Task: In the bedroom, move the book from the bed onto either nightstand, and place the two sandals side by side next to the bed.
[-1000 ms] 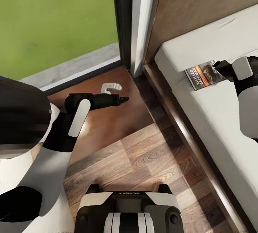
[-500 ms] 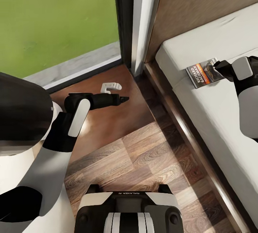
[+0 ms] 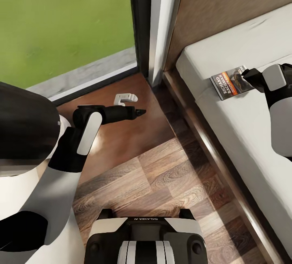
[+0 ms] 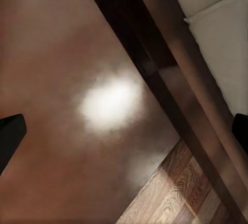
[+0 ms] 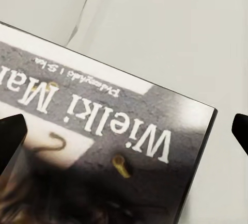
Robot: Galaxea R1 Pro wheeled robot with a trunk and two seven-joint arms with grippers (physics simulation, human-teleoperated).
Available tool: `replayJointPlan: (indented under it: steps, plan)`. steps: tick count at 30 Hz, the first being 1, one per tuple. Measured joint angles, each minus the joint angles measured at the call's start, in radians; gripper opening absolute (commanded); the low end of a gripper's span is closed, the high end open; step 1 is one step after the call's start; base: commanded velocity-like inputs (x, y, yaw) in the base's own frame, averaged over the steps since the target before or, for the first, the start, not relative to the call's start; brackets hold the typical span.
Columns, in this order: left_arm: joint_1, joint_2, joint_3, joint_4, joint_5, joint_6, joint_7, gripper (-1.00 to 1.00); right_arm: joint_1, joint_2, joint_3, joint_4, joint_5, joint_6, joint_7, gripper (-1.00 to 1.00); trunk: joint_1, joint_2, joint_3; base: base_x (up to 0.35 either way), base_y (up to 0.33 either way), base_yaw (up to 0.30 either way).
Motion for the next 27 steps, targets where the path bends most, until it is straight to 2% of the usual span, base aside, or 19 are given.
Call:
replayJointPlan:
  steps: [11, 27]
  plan:
    - [0.000, 0.000, 0.000, -0.002, -0.001, 0.000, 0.000, 1.00, 0.000, 0.000, 0.000, -0.001, 0.000, 0.002, 0.000, 1.00, 0.000, 0.000, 0.000, 0.014, 0.000, 0.000]
    - [0.000, -0.001, 0.000, -0.003, -0.003, 0.000, 0.000, 1.00, 0.000, -0.001, -0.002, -0.002, 0.000, 0.003, 0.000, 1.00, 0.000, 0.000, 0.000, 0.155, -0.066, 0.000]
